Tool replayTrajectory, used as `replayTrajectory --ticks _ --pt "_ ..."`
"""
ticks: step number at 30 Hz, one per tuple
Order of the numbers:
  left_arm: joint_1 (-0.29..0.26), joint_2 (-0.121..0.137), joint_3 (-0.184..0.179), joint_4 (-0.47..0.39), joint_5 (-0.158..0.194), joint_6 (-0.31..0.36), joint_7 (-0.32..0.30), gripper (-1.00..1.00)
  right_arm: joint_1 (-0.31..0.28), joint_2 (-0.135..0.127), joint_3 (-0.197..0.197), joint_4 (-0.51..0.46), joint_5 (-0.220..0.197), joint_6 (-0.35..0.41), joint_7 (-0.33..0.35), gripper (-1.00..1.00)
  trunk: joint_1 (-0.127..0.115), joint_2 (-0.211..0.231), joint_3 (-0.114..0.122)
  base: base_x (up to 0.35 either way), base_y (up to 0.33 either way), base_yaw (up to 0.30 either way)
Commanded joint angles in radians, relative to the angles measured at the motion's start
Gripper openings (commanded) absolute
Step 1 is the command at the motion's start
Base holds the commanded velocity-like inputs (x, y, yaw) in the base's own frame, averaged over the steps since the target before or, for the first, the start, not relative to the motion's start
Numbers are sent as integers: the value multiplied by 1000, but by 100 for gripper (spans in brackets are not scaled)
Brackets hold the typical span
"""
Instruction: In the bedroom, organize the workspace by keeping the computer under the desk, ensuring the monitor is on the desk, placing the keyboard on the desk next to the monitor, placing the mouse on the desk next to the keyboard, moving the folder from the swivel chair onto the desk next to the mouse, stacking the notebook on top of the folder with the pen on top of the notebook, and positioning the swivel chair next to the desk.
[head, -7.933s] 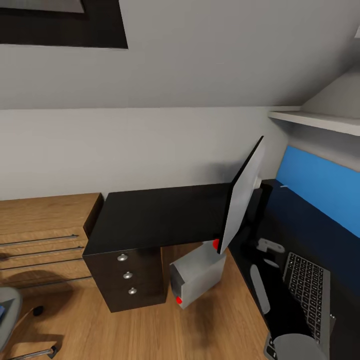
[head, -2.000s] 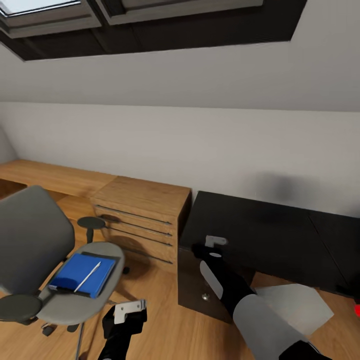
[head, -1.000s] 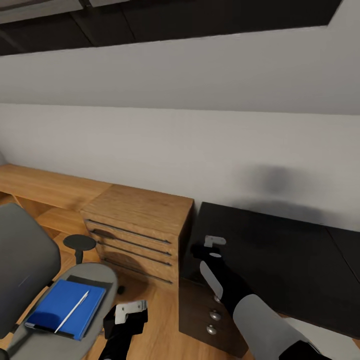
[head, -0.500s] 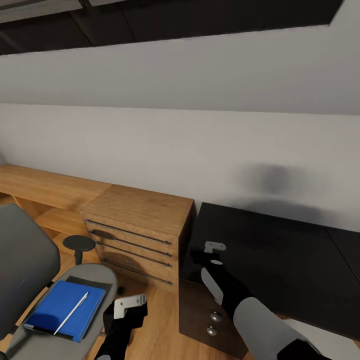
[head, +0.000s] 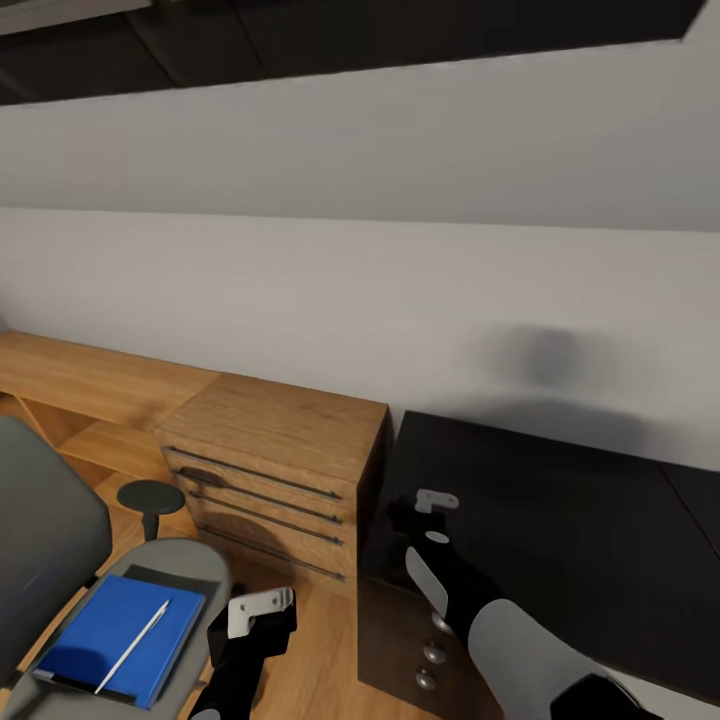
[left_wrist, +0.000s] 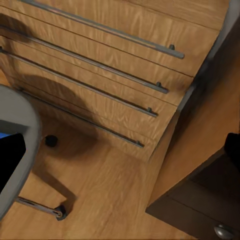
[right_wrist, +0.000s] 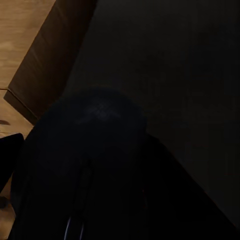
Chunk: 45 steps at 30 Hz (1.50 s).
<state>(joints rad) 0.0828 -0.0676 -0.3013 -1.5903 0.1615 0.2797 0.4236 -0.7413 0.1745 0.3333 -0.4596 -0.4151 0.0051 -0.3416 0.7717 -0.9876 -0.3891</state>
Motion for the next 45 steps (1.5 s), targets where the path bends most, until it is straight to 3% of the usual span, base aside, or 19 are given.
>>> replayTrajectory --ticks 1,3,5,11,37,45 --pt "0 0 -1 -2 8 5 6 100 -1 0 6 2 -9 -2 -8 -100 1 -1 -1 122 0 0" --pt "0 0 -1 -4 8 6 6 100 -1 0 6 6 -9 -2 -9 -100 1 -1 -1 59 0 0" --pt "0 0 -27 -23 8 6 7 100 -5 0 6 41 -13 8 -13 -100 1 -1 -1 5 0 0" --pt "0 0 -37 -26 8 6 7 100 -7 0 6 81 -18 33 -19 -100 24 -43 -20 1 0 0" --pt "0 0 -38 -26 8 7 7 100 -7 0 8 25 -20 40 -16 -100 123 -225 -101 0 0 0" --pt "0 0 -38 -26 8 7 7 100 -7 0 9 25 -21 39 -16 -100 123 -225 -101 0 0 99"
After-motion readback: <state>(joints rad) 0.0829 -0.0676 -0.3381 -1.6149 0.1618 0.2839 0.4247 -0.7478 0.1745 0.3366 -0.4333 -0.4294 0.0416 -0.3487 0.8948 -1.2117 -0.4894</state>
